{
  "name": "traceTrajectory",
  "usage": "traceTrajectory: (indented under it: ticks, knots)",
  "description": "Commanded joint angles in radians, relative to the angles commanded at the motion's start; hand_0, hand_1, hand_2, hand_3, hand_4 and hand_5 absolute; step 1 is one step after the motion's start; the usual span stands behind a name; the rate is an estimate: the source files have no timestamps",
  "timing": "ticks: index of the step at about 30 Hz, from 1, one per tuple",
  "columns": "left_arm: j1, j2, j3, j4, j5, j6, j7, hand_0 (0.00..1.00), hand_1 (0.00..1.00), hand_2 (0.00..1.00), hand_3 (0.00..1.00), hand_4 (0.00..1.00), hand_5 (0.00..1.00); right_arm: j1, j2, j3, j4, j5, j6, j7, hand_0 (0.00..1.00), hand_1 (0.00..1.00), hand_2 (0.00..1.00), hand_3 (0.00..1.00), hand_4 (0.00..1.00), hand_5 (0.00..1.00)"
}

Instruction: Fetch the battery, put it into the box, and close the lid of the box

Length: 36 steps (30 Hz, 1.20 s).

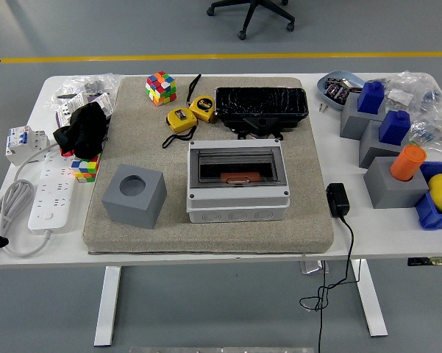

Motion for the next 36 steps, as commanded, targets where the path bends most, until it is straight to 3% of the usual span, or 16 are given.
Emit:
traceTrajectory:
  ticks: [31, 32, 36]
  knots:
    - [0.014, 0.006, 0.002, 0.002, 0.038, -0.009, 0.010, 0.932, 0.885, 0.826, 0.799, 0.998, 0.998, -0.008, -0.004, -0.028, 0.002, 0.011, 0.000, 0.002, 0.998, 0.954, 0.902, 0.911, 0.998, 0.998]
    - [0.014, 0.005, 0.003, 0.003, 0.037, -0.009, 0.009, 0.934, 0.890, 0.843, 0.828, 0.998, 0.954, -0.008, -0.004, -0.028, 0.002, 0.012, 0.000, 0.002, 0.998, 0.953, 0.902, 0.913, 0.998, 0.998]
    - [0.010, 0.009, 0.012, 0.006, 0.027, -0.015, 0.010, 0.934, 0.890, 0.843, 0.828, 0.998, 0.954, -0.012, -0.002, -0.019, -0.001, 0.007, 0.000, 0.002, 0.998, 0.953, 0.902, 0.913, 0.998, 0.998]
